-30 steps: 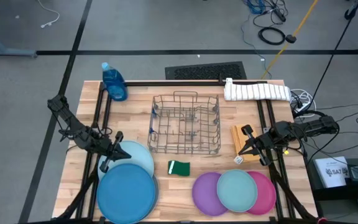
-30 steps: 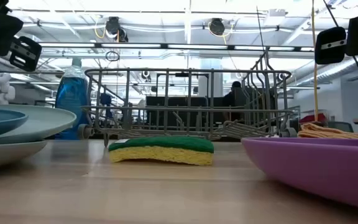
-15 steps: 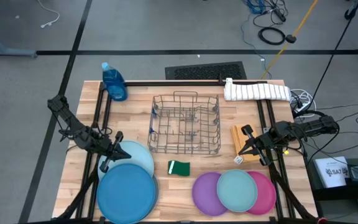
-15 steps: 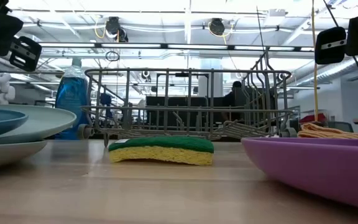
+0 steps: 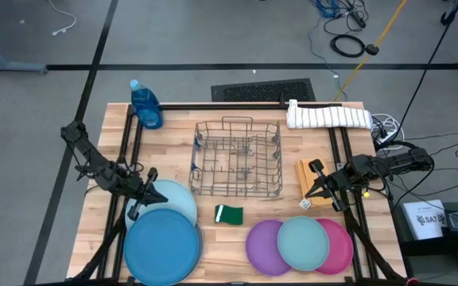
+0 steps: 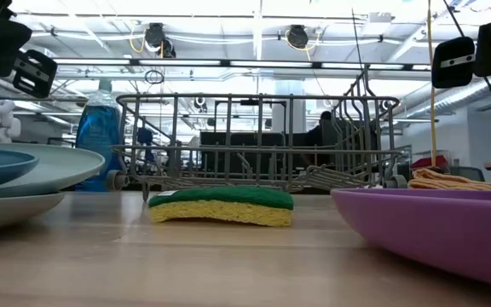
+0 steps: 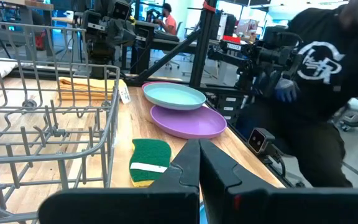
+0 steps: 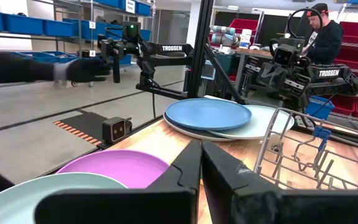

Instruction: Sort dishes

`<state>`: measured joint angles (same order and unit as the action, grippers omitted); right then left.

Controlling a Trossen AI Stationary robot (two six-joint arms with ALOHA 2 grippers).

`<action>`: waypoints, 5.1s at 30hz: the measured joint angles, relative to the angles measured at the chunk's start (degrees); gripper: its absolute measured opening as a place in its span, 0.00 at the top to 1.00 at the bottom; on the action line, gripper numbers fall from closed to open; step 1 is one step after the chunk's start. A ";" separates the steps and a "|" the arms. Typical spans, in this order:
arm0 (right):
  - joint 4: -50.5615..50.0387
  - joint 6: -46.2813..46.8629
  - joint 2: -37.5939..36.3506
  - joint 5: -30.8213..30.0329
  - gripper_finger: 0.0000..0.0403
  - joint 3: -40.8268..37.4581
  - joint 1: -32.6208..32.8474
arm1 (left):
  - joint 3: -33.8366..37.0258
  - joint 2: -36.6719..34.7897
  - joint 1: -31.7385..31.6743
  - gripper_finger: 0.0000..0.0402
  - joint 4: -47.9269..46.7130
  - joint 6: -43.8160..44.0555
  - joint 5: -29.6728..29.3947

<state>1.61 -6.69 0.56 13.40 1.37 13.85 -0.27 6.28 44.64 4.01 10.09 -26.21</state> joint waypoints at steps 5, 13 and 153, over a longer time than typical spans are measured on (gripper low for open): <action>0.01 0.01 0.00 0.01 0.98 0.00 0.01 | 0.00 0.01 0.00 1.00 1.24 -10.87 -3.43; 0.00 -0.01 -0.02 0.01 0.98 0.00 0.02 | -0.01 0.14 -0.58 1.00 23.86 -22.50 -12.82; 21.95 -7.61 0.04 -17.88 0.98 0.04 -0.27 | -43.57 59.98 -2.29 1.00 -64.41 31.11 8.05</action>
<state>23.56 -14.31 0.60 -4.48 1.41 13.58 -43.84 66.26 42.35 -60.40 41.20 -18.17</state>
